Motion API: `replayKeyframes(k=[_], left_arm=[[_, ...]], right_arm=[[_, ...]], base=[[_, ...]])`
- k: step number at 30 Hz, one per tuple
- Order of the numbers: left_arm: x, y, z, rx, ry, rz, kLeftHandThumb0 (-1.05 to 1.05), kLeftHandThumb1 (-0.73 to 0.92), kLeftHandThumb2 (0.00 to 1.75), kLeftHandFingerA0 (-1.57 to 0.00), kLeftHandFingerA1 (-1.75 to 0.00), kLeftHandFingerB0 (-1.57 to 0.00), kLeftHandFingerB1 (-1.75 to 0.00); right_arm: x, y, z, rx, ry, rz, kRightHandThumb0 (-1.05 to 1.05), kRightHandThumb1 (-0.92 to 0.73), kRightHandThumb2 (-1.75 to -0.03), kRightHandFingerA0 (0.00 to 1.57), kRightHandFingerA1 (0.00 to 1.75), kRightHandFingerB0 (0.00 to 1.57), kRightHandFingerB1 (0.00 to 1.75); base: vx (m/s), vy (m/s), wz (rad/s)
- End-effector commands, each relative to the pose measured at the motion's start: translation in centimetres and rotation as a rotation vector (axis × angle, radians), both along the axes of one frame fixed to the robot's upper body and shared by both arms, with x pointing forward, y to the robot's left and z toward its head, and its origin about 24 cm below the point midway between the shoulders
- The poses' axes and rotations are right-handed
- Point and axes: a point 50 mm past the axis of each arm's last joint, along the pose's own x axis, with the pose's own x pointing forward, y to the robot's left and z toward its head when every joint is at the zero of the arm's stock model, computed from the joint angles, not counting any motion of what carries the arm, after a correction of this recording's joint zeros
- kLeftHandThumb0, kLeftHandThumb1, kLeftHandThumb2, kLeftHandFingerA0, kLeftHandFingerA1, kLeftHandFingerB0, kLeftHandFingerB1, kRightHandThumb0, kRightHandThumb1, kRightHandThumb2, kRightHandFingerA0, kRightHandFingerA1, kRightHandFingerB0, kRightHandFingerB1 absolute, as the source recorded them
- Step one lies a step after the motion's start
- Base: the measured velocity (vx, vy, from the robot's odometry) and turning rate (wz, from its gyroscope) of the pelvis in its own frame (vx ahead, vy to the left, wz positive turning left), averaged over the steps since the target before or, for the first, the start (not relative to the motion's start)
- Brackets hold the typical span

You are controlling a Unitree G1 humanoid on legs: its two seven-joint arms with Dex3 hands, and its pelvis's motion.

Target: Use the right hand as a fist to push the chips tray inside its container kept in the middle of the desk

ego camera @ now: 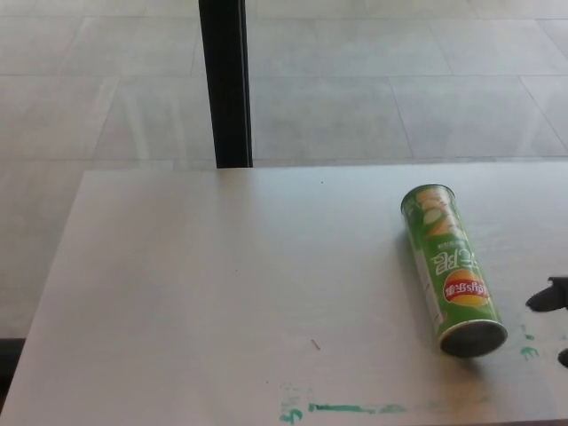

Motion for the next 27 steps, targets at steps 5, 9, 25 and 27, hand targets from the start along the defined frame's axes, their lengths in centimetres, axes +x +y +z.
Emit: replayKeyframes(k=[5, 9, 25, 27], left_arm=[[-0.5, 0.4, 0.4, 0.014, 0.009, -0.017, -0.21, 0.61, 1.35, -0.43, -0.83, -0.26, -0.72], [-0.5, 0.4, 0.5, 0.014, 0.008, -0.017, -0.19, 0.63, 1.36, -0.46, -0.85, -0.28, -0.73], [-0.3, 0.3, 0.4, 0.002, -0.009, -0.005, -0.2, 0.61, 1.36, -0.47, -0.86, -0.3, -0.75], [-0.1, 0.2, 0.3, -0.001, -0.013, -0.002, -0.21, 0.61, 1.36, -0.48, -0.87, -0.29, -0.75]], right_arm=[[-2.9, -10.9, 0.6, 0.389, -0.151, -0.399, -0.54, -0.6, -0.95, 0.85, 0.7, 0.48, 0.57], [-4.2, -13.8, -1.5, 0.496, -0.221, -0.514, -0.49, -0.69, -0.61, 0.95, 0.66, 0.55, 0.43], [-11.6, -20.1, -12.6, 0.895, -0.426, -1.188, -0.49, -0.73, -0.62, 0.83, 0.7, 0.55, 0.45], [-12.2, -20.3, -13.8, 0.926, -0.431, -1.249, -0.47, -0.74, -0.61, 0.84, 0.77, 0.58, 0.48]], base=[[0.0, 0.0, 0.0], [0.0, 0.0, 0.0], [0.0, 0.0, 0.0], [0.0, 0.0, 0.0]])
